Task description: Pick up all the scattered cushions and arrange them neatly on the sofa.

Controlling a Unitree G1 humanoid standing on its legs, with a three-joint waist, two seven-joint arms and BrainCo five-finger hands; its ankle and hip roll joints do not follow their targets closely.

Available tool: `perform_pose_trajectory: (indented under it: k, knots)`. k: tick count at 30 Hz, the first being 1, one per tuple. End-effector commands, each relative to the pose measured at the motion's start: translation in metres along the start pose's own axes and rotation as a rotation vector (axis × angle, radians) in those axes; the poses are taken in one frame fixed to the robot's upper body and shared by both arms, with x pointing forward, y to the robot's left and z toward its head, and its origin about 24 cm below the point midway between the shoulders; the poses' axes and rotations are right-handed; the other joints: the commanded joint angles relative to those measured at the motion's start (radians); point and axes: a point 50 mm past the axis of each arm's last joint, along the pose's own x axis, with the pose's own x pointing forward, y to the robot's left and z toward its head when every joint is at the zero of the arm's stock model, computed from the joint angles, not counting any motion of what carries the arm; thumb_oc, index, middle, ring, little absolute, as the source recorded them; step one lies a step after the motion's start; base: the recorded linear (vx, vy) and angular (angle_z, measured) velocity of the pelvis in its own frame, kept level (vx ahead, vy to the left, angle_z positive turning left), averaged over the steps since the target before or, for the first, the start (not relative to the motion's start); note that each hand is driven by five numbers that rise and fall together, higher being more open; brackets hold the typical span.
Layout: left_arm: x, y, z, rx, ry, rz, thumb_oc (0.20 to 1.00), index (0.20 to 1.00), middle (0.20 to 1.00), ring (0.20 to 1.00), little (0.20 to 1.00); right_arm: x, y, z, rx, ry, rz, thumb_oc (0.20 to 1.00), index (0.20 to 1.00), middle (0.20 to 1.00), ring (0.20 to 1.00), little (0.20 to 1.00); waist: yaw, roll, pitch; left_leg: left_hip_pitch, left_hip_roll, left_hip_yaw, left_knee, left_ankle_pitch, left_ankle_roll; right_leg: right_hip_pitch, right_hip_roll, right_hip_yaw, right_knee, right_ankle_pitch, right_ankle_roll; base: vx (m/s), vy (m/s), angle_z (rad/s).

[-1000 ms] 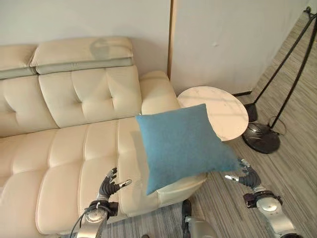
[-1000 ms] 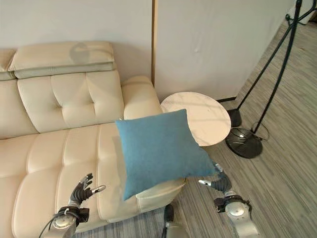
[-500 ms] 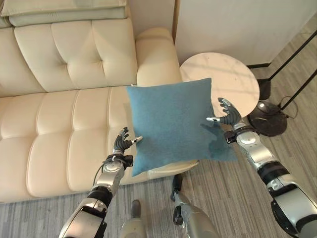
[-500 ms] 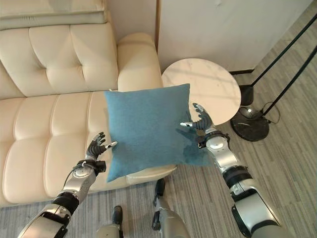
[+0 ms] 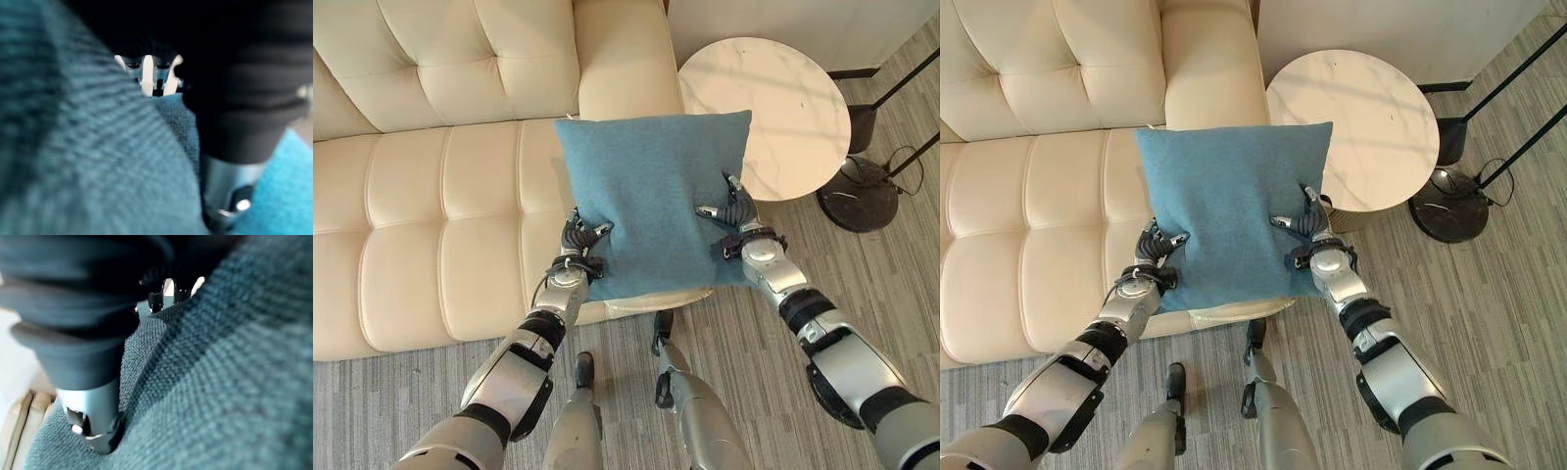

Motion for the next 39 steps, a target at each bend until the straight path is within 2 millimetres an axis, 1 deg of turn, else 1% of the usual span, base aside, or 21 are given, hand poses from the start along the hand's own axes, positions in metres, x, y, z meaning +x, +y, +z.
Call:
perform_pose_trajectory:
  k: [1,7,11,13,14,17,18,19,21,24,25,27,29,31,32,33,34,35,37,38,39]
  knots:
    - [-0.007,-0.061,0.063,-0.077,-0.270,-0.220,0.200,0.200,0.200,0.200,0.200,-0.014,0.068,0.018,0.119,-0.078,0.245,0.200,0.200,0.200,0.200,0.200,-0.004,0.027,0.016,-0.055,-0.015,-0.012,0.010,0.012,0.026,0.050,-0.033,0.027,0.137,-0.251,0.104,0.00,0.000,0.00]
    - [-0.017,-0.064,0.066,-0.114,-0.319,-0.253,0.200,0.200,0.200,0.200,0.200,-0.026,0.063,0.018,0.233,-0.119,0.249,0.200,0.200,0.200,0.200,0.200,-0.015,0.028,0.008,-0.036,-0.014,0.004,0.008,0.002,0.029,0.057,-0.034,0.042,0.131,-0.245,0.104,-0.02,0.029,-0.04]
    - [-0.039,-0.069,0.066,-0.085,-0.395,-0.348,0.200,0.200,0.200,0.200,0.200,-0.044,0.060,0.016,0.305,-0.168,0.286,0.200,0.200,0.200,0.200,0.200,-0.021,0.036,-0.009,-0.008,-0.017,0.013,0.007,-0.008,0.034,0.083,-0.036,0.047,0.125,-0.246,0.103,-0.01,0.017,-0.14]
    - [-0.039,-0.069,0.066,-0.084,-0.394,-0.348,0.200,0.200,0.200,0.200,0.200,-0.044,0.061,0.015,0.305,-0.167,0.286,0.200,0.200,0.200,0.200,0.200,-0.021,0.036,-0.010,-0.008,-0.017,0.013,0.007,-0.008,0.034,0.083,-0.036,0.047,0.125,-0.246,0.103,0.00,0.002,-0.04]
    - [-0.055,-0.068,0.061,-0.093,-0.425,-0.393,0.200,0.200,0.200,0.200,0.200,-0.058,0.061,0.020,0.331,-0.224,0.324,0.200,0.200,0.200,0.200,0.200,-0.022,0.040,-0.033,0.017,-0.020,0.018,0.006,-0.017,0.039,0.111,-0.035,0.048,0.121,-0.250,0.103,0.03,0.028,0.03]
    - [-0.072,-0.064,0.060,-0.112,-0.461,-0.441,0.200,0.200,0.200,0.200,0.200,-0.073,0.059,0.030,0.349,-0.305,0.365,0.200,0.200,0.200,0.200,0.200,-0.022,0.045,-0.059,0.048,-0.027,0.021,0.010,-0.031,0.046,0.148,-0.033,0.049,0.117,-0.255,0.105,0.02,0.032,-0.07]
    - [-0.073,-0.064,0.059,-0.112,-0.460,-0.441,0.200,0.200,0.200,0.200,0.200,-0.073,0.059,0.030,0.350,-0.303,0.365,0.200,0.200,0.200,0.200,0.200,-0.022,0.045,-0.059,0.049,-0.027,0.021,0.010,-0.031,0.046,0.150,-0.033,0.049,0.116,-0.255,0.105,0.05,0.051,-0.04]
    - [-0.083,-0.059,0.056,-0.131,-0.469,-0.454,0.200,0.200,0.200,0.200,0.200,-0.083,0.058,0.033,0.368,-0.339,0.386,0.200,0.200,0.200,0.200,0.200,-0.023,0.049,-0.081,0.072,-0.030,0.024,0.013,-0.042,0.051,0.177,-0.033,0.049,0.113,-0.259,0.106,0.04,0.063,0.04]
    - [-0.092,-0.050,0.056,-0.145,-0.488,-0.459,0.200,0.200,0.200,0.200,0.200,-0.093,0.055,0.041,0.389,-0.391,0.402,0.200,0.200,0.200,0.200,0.200,-0.025,0.054,-0.106,0.092,-0.036,0.027,0.017,-0.053,0.057,0.199,-0.034,0.052,0.109,-0.264,0.109,0.03,0.095,0.04]
    - [-0.103,-0.035,0.053,-0.146,-0.499,-0.439,0.200,0.200,0.200,0.200,0.200,-0.109,0.052,0.048,0.424,-0.445,0.434,0.200,0.200,0.200,0.200,0.200,-0.027,0.062,-0.140,0.123,-0.044,0.033,0.021,-0.065,0.065,0.227,-0.037,0.060,0.106,-0.264,0.114,0.00,0.105,-0.07]
    - [-0.103,-0.035,0.052,-0.147,-0.497,-0.438,0.200,0.200,0.200,0.200,0.200,-0.110,0.052,0.048,0.425,-0.443,0.434,0.200,0.200,0.200,0.200,0.200,-0.027,0.062,-0.141,0.124,-0.044,0.033,0.021,-0.065,0.065,0.228,-0.037,0.060,0.105,-0.264,0.114,-0.02,0.132,-0.06]
    - [-0.118,-0.020,0.059,-0.147,-0.559,-0.419,0.200,0.200,0.200,0.200,0.200,-0.132,0.047,0.064,0.443,-0.546,0.467,0.200,0.200,0.200,0.200,0.200,-0.031,0.070,-0.171,0.160,-0.062,0.042,0.002,-0.068,0.085,0.233,-0.045,0.076,0.108,-0.245,0.134,-0.10,0.220,-0.11]
    - [-0.123,-0.015,0.062,-0.147,-0.584,-0.413,0.200,0.200,0.200,0.200,0.200,-0.139,0.047,0.071,0.432,-0.586,0.483,0.200,0.200,0.200,0.200,0.200,-0.033,0.072,-0.176,0.170,-0.074,0.048,-0.013,-0.065,0.094,0.223,-0.050,0.085,0.117,-0.229,0.148,-0.10,0.148,-0.13]
    - [-0.126,-0.014,0.064,-0.147,-0.597,-0.414,0.200,0.200,0.200,0.200,0.200,-0.140,0.048,0.074,0.423,-0.603,0.488,0.200,0.200,0.200,0.200,0.200,-0.033,0.072,-0.180,0.176,-0.079,0.052,-0.026,-0.059,0.101,0.215,-0.053,0.091,0.125,-0.223,0.157,-0.12,0.100,-0.17]
    - [-0.127,-0.015,0.066,-0.151,-0.609,-0.415,0.200,0.200,0.200,0.200,0.200,-0.140,0.050,0.077,0.423,-0.616,0.490,0.200,0.200,0.200,0.200,0.200,-0.034,0.072,-0.170,0.173,-0.082,0.055,-0.036,-0.044,0.106,0.186,-0.056,0.105,0.163,-0.203,0.180,-0.27,0.120,-0.21]
    - [-0.126,-0.016,0.067,-0.152,-0.613,-0.418,0.200,0.200,0.200,0.200,0.200,-0.138,0.049,0.078,0.429,-0.620,0.478,0.200,0.200,0.200,0.200,0.200,-0.035,0.073,-0.162,0.164,-0.077,0.050,-0.039,-0.031,0.107,0.174,-0.047,0.122,0.192,-0.213,0.190,-0.33,0.091,-0.19]
    - [-0.125,-0.017,0.069,-0.150,-0.618,-0.425,0.200,0.200,0.200,0.200,0.200,-0.137,0.046,0.080,0.431,-0.630,0.460,0.200,0.200,0.200,0.200,0.200,-0.036,0.076,-0.158,0.146,-0.072,0.042,-0.037,-0.013,0.109,0.174,-0.025,0.148,0.237,-0.244,0.185,-0.20,0.027,-0.01]
    - [-0.125,-0.018,0.069,-0.150,-0.619,-0.425,0.200,0.200,0.200,0.200,0.200,-0.137,0.046,0.080,0.431,-0.630,0.459,0.200,0.200,0.200,0.200,0.200,-0.035,0.075,-0.157,0.146,-0.072,0.042,-0.036,-0.014,0.109,0.170,-0.026,0.149,0.244,-0.248,0.184,-0.18,0.022,0.06]
    - [-0.124,-0.020,0.072,-0.158,-0.628,-0.443,0.200,0.200,0.200,0.200,0.200,-0.135,0.039,0.083,0.459,-0.654,0.432,0.200,0.200,0.200,0.200,0.200,-0.030,0.081,-0.158,0.116,-0.064,0.026,-0.027,0.010,0.111,0.193,0.005,0.173,0.346,-0.325,0.156,-0.18,-0.013,0.17]
    - [-0.123,-0.021,0.073,-0.166,-0.625,-0.453,0.200,0.200,0.200,0.200,0.200,-0.134,0.031,0.086,0.461,-0.676,0.391,0.200,0.200,0.200,0.200,0.200,-0.020,0.084,-0.178,0.088,-0.055,0.003,-0.029,0.036,0.108,0.229,0.031,0.186,0.440,-0.379,0.130,-0.17,-0.068,0.41]
    - [-0.122,-0.022,0.073,-0.166,-0.622,-0.457,0.200,0.200,0.200,0.200,0.200,-0.133,0.028,0.086,0.457,-0.680,0.370,0.200,0.200,0.200,0.200,0.200,-0.012,0.086,-0.190,0.076,-0.053,-0.009,-0.030,0.044,0.105,0.250,0.045,0.197,0.463,-0.392,0.125,-0.14,-0.112,0.59]
